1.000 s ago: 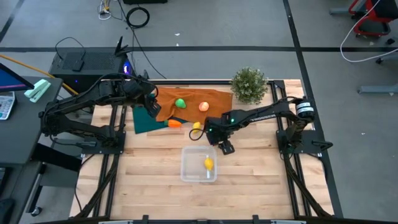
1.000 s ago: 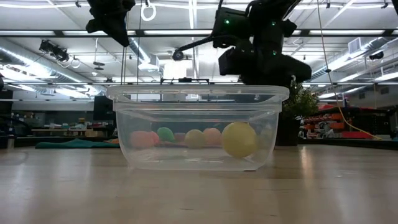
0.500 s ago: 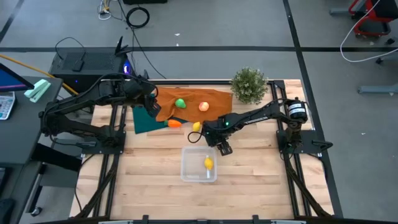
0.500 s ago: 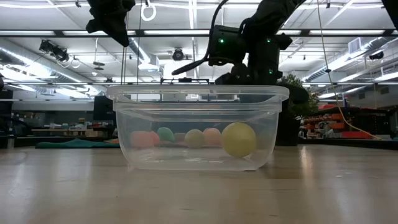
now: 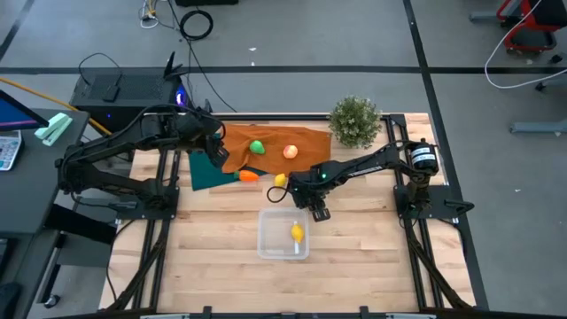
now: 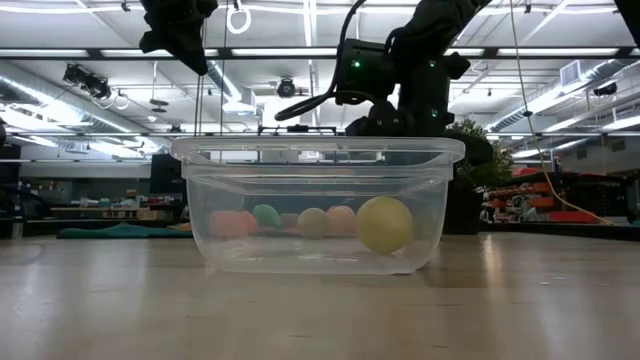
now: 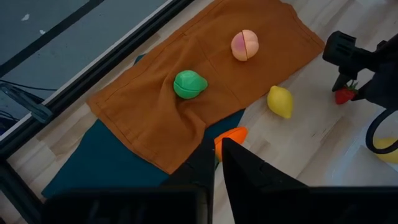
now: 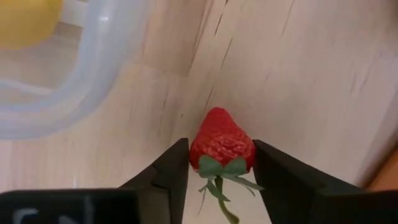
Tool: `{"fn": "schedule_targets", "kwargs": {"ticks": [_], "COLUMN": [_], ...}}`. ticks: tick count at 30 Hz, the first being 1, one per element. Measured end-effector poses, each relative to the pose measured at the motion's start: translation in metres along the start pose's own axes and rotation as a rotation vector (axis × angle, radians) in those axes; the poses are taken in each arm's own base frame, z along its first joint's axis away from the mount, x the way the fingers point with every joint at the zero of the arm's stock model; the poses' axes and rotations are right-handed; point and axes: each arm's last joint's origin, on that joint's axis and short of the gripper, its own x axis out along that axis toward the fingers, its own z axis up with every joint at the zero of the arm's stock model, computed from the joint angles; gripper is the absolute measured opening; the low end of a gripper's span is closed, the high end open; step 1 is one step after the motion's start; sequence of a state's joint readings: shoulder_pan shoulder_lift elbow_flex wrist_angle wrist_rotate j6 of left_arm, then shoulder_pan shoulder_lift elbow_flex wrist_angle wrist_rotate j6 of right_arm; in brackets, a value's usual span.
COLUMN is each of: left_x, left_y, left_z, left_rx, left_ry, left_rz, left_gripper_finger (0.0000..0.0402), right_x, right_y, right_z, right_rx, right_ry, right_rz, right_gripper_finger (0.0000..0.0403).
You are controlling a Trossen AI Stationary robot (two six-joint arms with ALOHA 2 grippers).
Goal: Pick and placing Produce into tupperware
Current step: Put the red strawberry into the transparent container
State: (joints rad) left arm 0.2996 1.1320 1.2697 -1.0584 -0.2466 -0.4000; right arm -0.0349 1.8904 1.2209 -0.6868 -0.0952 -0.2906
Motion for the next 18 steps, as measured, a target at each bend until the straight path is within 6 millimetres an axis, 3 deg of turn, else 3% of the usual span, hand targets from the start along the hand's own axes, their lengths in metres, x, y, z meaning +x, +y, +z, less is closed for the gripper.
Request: {"fn": "schedule_targets", "kwargs": {"ticks": [6,13,18], "left_x": [0.000,0.000,0.000], "left_y": [0.000,0.000,0.000], "left_z": [0.000,0.000,0.000], "left_rx": [0.001,0.001,0.002], "left_ry": [0.000,0.000,0.000], "left_rz": [0.000,0.000,0.000], "left_gripper_finger": [0.0036,0.0035,0.0040], "right_x": [-0.001,-0.004,-0.017], "right_y": [-0.001,-0.002,-0.014], "right_z": [0.000,0.000,0.007], "right_rx": [0.004,0.007,0.032], "right_ry": [0.001,0.022,0.009], "right_rz": [-0.001,-0.013,-0.046], "right_gripper_finger": [0.0107,0.0111,0.0111]}}
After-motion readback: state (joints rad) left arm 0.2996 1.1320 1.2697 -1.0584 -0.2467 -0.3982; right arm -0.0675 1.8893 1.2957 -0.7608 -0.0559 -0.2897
